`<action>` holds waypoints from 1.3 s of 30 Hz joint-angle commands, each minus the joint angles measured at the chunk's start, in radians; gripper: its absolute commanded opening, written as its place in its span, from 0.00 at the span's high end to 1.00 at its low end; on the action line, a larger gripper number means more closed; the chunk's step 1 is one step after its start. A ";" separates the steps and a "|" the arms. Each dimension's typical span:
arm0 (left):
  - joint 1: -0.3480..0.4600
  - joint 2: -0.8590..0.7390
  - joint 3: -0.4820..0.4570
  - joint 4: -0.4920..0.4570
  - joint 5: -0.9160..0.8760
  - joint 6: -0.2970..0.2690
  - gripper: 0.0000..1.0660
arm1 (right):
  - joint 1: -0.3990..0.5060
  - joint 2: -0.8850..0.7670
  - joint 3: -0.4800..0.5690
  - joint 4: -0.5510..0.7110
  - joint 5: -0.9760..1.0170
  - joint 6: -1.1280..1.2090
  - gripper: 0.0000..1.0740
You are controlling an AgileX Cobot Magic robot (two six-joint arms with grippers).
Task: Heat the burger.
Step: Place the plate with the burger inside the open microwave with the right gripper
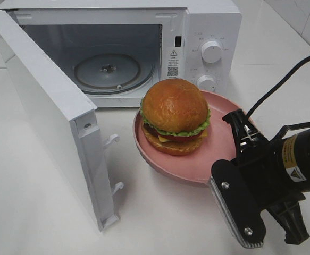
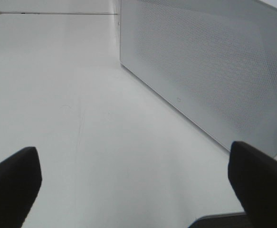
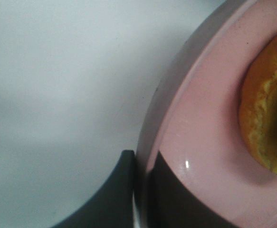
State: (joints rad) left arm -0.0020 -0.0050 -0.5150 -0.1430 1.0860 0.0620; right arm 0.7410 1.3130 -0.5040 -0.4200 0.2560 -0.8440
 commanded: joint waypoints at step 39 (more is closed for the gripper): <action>-0.006 -0.015 -0.001 -0.006 -0.014 0.003 0.04 | -0.118 0.268 -0.374 0.471 0.030 -0.769 1.00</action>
State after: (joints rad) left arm -0.0020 -0.0050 -0.5150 -0.1430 1.0860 0.0620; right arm 0.6030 1.5790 -0.8450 0.0410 0.3350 -1.6130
